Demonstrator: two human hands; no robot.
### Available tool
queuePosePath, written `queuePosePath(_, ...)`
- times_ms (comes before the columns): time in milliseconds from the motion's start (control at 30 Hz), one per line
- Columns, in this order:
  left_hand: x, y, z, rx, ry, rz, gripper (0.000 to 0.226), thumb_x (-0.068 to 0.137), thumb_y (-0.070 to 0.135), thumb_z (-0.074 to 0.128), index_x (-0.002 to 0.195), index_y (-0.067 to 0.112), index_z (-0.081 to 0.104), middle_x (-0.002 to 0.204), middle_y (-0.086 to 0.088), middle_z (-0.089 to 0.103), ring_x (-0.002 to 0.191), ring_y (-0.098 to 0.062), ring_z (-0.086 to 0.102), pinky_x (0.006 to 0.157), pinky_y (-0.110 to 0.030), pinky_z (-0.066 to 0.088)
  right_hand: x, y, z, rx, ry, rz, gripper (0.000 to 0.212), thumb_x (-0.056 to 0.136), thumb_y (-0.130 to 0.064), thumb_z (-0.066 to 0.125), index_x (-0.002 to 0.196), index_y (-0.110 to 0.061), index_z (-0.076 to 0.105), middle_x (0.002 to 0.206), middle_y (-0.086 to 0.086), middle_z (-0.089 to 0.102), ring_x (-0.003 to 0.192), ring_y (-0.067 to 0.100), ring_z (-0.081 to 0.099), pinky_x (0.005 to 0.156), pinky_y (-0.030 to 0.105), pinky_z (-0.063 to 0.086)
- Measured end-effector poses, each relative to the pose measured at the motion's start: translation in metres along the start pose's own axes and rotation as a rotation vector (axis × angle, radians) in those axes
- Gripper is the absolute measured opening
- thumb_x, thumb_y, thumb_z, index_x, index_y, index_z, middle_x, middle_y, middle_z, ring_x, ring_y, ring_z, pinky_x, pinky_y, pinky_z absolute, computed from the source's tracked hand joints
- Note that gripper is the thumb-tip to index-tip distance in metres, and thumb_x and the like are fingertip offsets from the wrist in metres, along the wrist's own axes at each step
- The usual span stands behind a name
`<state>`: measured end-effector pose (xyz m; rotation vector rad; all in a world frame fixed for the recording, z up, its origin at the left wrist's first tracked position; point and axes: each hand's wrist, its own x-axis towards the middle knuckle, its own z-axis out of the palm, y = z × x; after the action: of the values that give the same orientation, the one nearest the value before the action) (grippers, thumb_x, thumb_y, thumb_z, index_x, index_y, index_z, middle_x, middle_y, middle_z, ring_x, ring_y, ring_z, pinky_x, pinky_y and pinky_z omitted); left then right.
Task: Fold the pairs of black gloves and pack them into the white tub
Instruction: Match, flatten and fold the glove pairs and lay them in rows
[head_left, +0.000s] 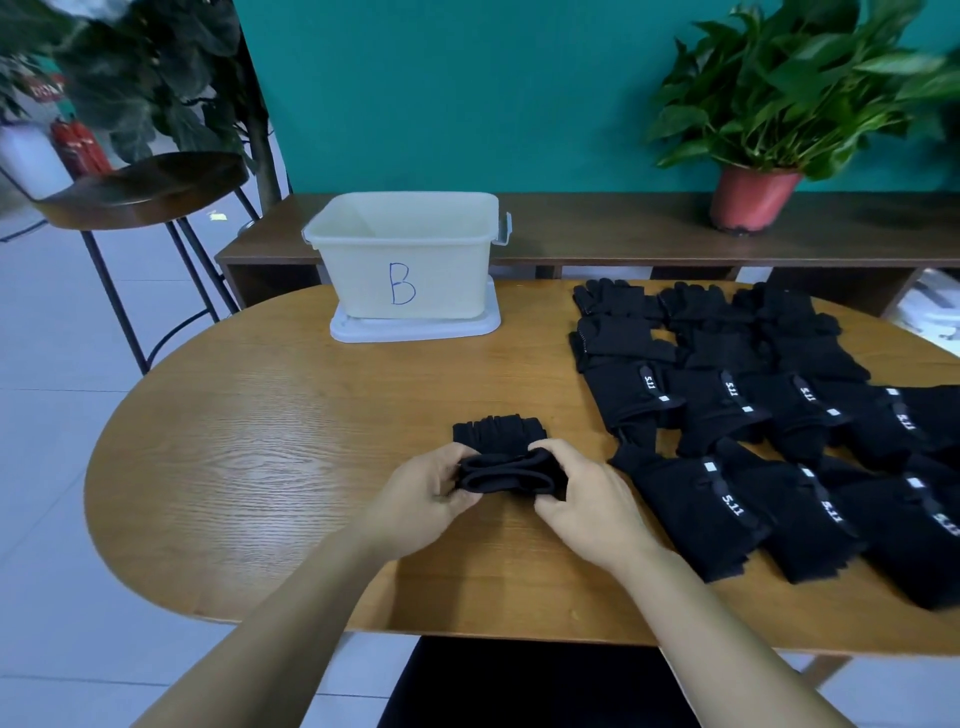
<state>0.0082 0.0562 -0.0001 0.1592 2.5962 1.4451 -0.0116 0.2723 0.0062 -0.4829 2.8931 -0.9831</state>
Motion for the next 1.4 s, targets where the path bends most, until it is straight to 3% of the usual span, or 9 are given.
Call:
queuePosePath(200,-0.003,-0.008,0.003,-0.031,0.088,-0.026,0.029,0.097,0.021,0.063,0.115,0.043,0.061,0.109,0.018,0.072,0.113,-0.001,0.063,0.107,-0.042,0.046,-0.001,0.003,0.002,0.040,0.011,0.049,0.013,0.095,-0.026,0.059,0.107,-0.029,0.060,0.086,-0.006,0.064,0.075,0.011,0.058,0.068,0.037,0.052)
queuePosePath(333,-0.003,-0.010,0.014,-0.036,0.238,-0.001,0.020,0.097,0.028,0.063,0.114,0.038,0.065,0.107,0.020,0.072,0.108,0.000,0.065,0.100,-0.040,0.052,-0.003,0.004,0.007,0.105,0.121,0.087,0.009,0.096,-0.031,0.060,0.103,-0.028,0.064,0.074,-0.006,0.065,0.057,0.010,0.054,0.061,0.035,0.051)
queuePosePath(567,0.026,-0.010,0.014,0.093,0.382,-0.009,0.055,0.086,0.076,0.037,0.104,0.030,0.061,0.092,0.007,0.072,0.087,-0.016,0.069,0.082,-0.049,0.056,0.021,-0.007,0.008,-0.001,0.195,0.175,0.027,0.100,-0.044,0.047,0.103,-0.021,0.060,0.087,-0.002,0.068,0.078,0.019,0.063,0.071,0.037,0.052)
queuePosePath(800,0.047,0.003,0.012,0.256,0.422,-0.128,0.020,0.100,0.041,0.051,0.103,0.025,0.061,0.076,0.006,0.066,0.074,-0.018,0.064,0.077,-0.049,0.054,0.049,-0.009,0.013,-0.075,0.158,0.278,0.028,0.101,-0.045,0.046,0.110,-0.022,0.060,0.103,-0.003,0.070,0.092,0.020,0.065,0.074,0.033,0.051)
queuePosePath(900,0.047,0.002,0.015,0.263,0.466,-0.146,0.036,0.099,0.037,0.055,0.133,0.026,0.054,0.067,0.011,0.056,0.072,-0.015,0.059,0.089,-0.052,0.050,0.052,-0.009,0.016,-0.064,0.170,0.311,0.028,0.100,-0.047,0.048,0.117,-0.026,0.055,0.104,-0.006,0.068,0.092,0.017,0.064,0.072,0.031,0.046)
queuePosePath(1000,0.046,0.001,0.019,0.363,0.492,-0.180,0.043,0.100,0.039,0.053,0.140,0.027,0.042,0.062,0.011,0.053,0.071,-0.011,0.057,0.101,-0.041,0.040,0.054,-0.013,0.019,-0.076,0.186,0.330,0.025,0.099,-0.046,0.050,0.113,-0.027,0.047,0.093,-0.009,0.065,0.079,0.015,0.060,0.069,0.030,0.044)
queuePosePath(1167,0.042,0.004,0.018,0.347,0.587,-0.098,0.036,0.094,0.032,0.063,0.125,0.023,0.048,0.098,0.014,0.054,0.104,-0.015,0.055,0.094,-0.038,0.038,0.050,-0.016,0.022,-0.035,0.285,0.327,0.026,0.093,-0.042,0.058,0.110,-0.025,0.047,0.103,-0.009,0.055,0.097,0.014,0.054,0.078,0.029,0.041)
queuePosePath(1300,0.039,0.013,0.027,0.435,0.599,0.053,0.031,0.092,0.022,0.064,0.123,0.017,0.062,0.126,-0.002,0.054,0.120,-0.023,0.047,0.099,-0.039,0.036,0.049,-0.022,0.018,-0.149,0.527,-0.039,0.019,0.085,-0.016,0.065,0.103,-0.020,0.062,0.111,-0.003,0.057,0.105,0.019,0.051,0.087,0.034,0.039)
queuePosePath(1400,0.038,0.020,0.036,0.504,0.464,-0.019,0.042,0.099,0.018,0.050,0.141,0.013,0.051,0.151,-0.008,0.043,0.137,-0.029,0.038,0.108,-0.038,0.031,0.053,-0.020,0.016,-0.359,0.254,-0.250,0.033,0.088,-0.005,0.058,0.118,-0.018,0.066,0.131,0.003,0.058,0.128,0.025,0.047,0.101,0.041,0.039)
